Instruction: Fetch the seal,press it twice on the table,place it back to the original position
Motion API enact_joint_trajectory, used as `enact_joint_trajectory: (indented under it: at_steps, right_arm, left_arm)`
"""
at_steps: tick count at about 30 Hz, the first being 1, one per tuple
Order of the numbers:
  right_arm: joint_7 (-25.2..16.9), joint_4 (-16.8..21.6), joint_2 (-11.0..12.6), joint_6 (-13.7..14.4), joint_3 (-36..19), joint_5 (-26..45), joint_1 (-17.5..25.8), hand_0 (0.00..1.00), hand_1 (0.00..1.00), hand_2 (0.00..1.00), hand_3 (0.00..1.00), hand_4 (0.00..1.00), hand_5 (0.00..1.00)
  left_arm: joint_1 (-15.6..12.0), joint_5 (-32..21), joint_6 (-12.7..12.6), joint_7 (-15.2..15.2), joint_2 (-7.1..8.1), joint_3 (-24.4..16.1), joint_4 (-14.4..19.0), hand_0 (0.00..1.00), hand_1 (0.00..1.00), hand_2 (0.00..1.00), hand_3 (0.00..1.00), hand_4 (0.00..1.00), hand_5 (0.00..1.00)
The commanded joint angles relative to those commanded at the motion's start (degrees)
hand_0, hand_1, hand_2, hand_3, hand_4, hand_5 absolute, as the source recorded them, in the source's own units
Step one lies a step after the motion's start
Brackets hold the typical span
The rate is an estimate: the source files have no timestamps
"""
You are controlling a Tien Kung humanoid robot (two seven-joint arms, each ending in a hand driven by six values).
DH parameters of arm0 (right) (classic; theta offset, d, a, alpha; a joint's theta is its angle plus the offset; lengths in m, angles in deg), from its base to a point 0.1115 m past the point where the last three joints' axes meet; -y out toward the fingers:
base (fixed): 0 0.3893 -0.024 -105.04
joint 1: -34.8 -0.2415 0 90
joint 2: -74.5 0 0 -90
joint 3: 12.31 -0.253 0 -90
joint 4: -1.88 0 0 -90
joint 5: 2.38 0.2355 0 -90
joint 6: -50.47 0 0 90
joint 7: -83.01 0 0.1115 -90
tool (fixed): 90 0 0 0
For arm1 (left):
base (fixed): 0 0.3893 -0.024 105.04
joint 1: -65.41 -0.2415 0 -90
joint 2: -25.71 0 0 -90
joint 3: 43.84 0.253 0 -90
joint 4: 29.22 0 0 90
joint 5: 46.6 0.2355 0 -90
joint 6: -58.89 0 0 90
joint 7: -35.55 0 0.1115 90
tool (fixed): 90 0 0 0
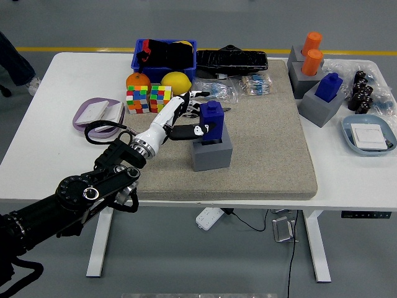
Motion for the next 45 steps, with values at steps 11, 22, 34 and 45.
enact_joint_trajectory:
  at_steps: [11,22,34,45]
  right_arm:
    - [-0.1,0.0,0.13,0.01,-0.55,-0.02,0.16,0.797,0.734,0.754,0.693,0.839,0.515]
    - [-0.27,0.0,0.15,-0.1,-1.12,-0.74,0.27,0.797,0.734,0.754,0.692,0.84,0.515]
    - [-0.4,0.0,0.09,-0.2,-0.9,-1.04,0.31,0.798,0.734,0.752,0.692,0.841,0.516]
    - [-0.62,0.0,0.06,-0.24,-1.22,-1.34,0.57,0.798,0.733,0.752,0.692,0.84,0.514]
  left_arm:
    - [-1.04,1.22,-1.63,-1.67,3.52,-7.2,-1.92,0.802,0.456,0.394,0.805,0.637,0.002]
    - [-4.24,1.37,-2.92,-3.41,6.14,-10.61,-4.57,0.804,0.46,0.395,0.8,0.638,0.002]
    - [-7.81,-0.09,-3.07,-4.32,6.09,-8.67,-6.86,0.804,0.459,0.393,0.795,0.636,0.002]
    - [-10.01,-1.83,-3.51,-5.93,5.75,-6.34,-9.61,0.803,0.461,0.394,0.796,0.636,0.002]
